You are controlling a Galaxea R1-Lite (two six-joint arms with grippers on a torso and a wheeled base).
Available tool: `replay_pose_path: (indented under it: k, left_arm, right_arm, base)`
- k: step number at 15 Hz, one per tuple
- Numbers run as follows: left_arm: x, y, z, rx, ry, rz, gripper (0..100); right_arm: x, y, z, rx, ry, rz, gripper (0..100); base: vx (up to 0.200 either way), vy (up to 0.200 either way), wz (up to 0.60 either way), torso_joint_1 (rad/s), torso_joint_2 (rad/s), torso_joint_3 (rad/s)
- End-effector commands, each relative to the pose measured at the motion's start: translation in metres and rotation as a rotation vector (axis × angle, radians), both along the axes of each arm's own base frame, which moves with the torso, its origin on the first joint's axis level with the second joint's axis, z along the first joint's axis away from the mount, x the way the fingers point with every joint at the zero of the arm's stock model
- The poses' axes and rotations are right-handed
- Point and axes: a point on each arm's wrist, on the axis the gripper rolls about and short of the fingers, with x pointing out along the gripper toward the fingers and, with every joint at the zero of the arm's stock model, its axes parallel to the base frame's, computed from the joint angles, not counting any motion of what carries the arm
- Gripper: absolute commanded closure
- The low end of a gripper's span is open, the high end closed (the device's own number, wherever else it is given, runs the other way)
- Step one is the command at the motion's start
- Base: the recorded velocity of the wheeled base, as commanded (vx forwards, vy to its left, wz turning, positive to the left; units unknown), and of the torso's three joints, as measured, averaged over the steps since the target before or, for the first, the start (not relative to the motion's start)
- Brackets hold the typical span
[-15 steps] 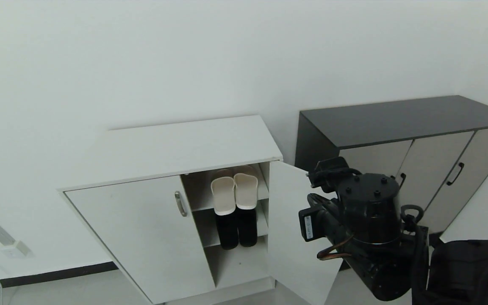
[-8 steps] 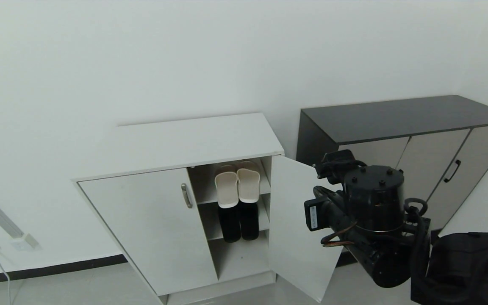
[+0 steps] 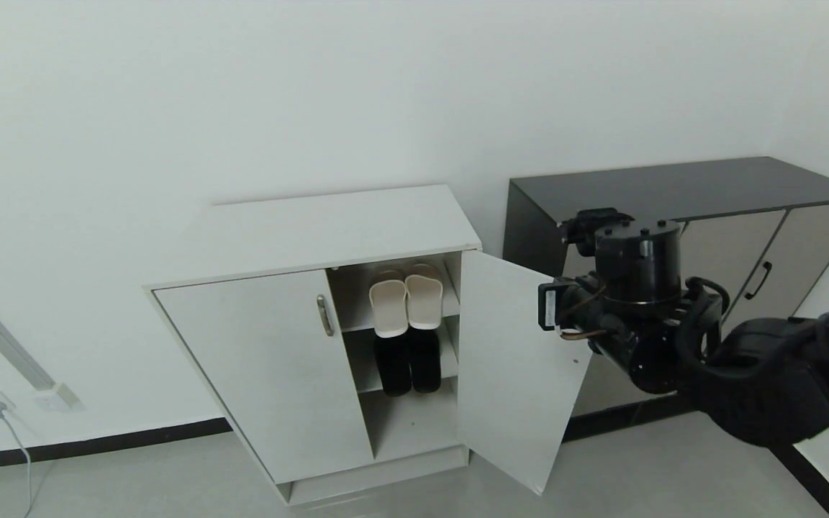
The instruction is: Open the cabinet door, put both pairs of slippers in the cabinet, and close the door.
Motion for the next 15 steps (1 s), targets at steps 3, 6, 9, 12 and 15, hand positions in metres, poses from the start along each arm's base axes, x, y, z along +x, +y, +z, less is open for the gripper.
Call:
replay_pose_path:
  k: [3,6,9,12,15]
  left_arm:
    - [0.0,0.0,0.0,0.0,0.0,0.0,100]
    - [0.0,0.0,0.0,0.0,0.0,0.0,100]
    - [0.0,0.0,0.0,0.0,0.0,0.0,100]
    - [0.0,0.0,0.0,0.0,0.0,0.0,100]
    - [0.0,0.0,0.0,0.0,0.0,0.0,100]
  right_arm:
    - [0.062,-0.026,-0.004,0.079,0.085,-0.076,100]
    - [0.087,-0.039,-0.015,0.083,0.103,-0.109,100]
    - [0.098,-0.047,-0.021,0.089,0.115,-0.108,100]
    - [0.105,-0.051,-0.027,0.087,0.122,-0.124,100]
    - [0.109,-0.054,-0.033,0.083,0.133,-0.136,100]
  base:
    - [0.0,0.0,0.0,0.0,0.0,0.0]
    - [0.0,0.0,0.0,0.0,0.0,0.0]
    - [0.0,0.0,0.0,0.0,0.0,0.0]
    - [0.0,0.0,0.0,0.0,0.0,0.0]
    - [0.0,0.0,0.0,0.0,0.0,0.0]
